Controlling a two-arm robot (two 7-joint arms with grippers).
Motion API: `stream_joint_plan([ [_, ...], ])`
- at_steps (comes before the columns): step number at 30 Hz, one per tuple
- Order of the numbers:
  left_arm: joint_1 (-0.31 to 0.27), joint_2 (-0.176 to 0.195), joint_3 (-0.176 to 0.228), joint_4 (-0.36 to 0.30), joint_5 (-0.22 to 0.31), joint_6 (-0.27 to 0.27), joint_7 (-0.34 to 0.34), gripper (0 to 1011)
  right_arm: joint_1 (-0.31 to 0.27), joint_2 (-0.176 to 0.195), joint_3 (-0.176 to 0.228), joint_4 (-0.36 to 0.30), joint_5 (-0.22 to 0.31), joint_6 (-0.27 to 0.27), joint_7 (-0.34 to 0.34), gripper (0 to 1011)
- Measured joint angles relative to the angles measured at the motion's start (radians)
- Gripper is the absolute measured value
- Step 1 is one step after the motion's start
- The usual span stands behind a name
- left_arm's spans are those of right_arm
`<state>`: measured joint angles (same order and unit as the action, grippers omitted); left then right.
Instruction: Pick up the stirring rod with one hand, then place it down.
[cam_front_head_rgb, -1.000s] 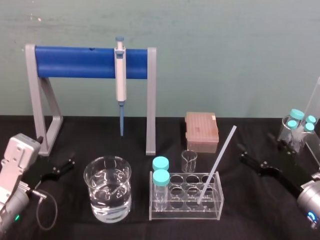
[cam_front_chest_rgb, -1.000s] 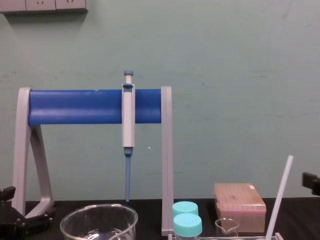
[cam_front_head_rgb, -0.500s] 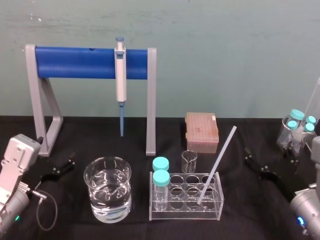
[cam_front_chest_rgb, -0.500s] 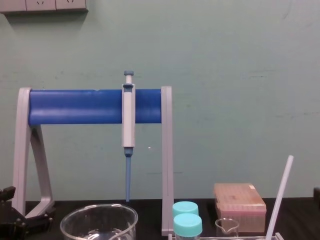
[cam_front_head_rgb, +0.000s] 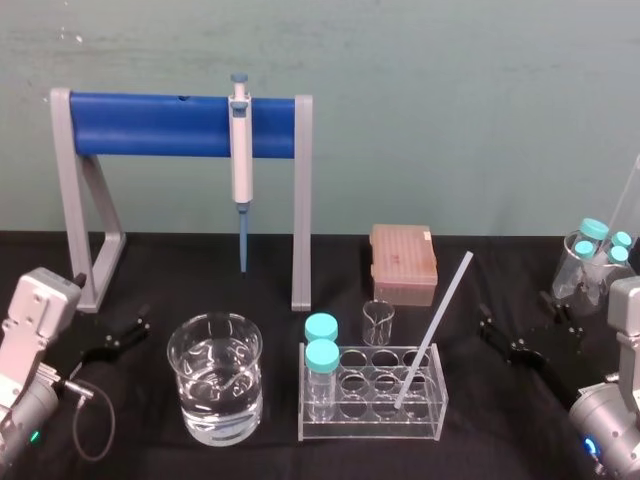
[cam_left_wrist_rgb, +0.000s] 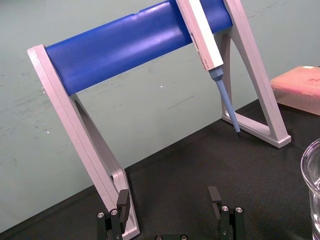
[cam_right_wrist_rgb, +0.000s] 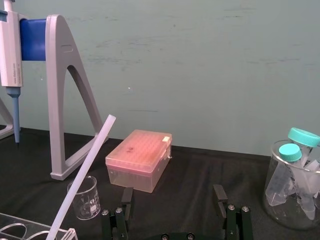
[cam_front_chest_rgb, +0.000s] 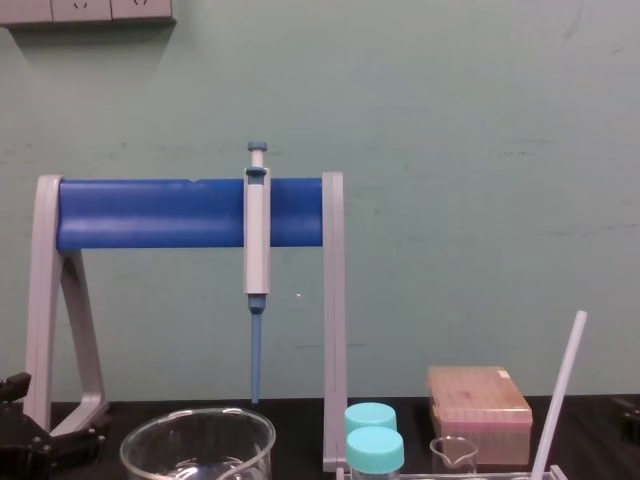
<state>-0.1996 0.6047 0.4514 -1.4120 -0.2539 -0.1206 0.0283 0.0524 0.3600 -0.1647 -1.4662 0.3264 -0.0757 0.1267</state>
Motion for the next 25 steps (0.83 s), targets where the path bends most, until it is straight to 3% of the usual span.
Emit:
stream_joint_plan([
  [25, 0.0, 0.0, 0.0, 0.0, 0.0, 0.0, 0.0, 1005, -0.003, 0.003, 0.001, -0.007, -0.002, 0.0, -0.006, 1003],
])
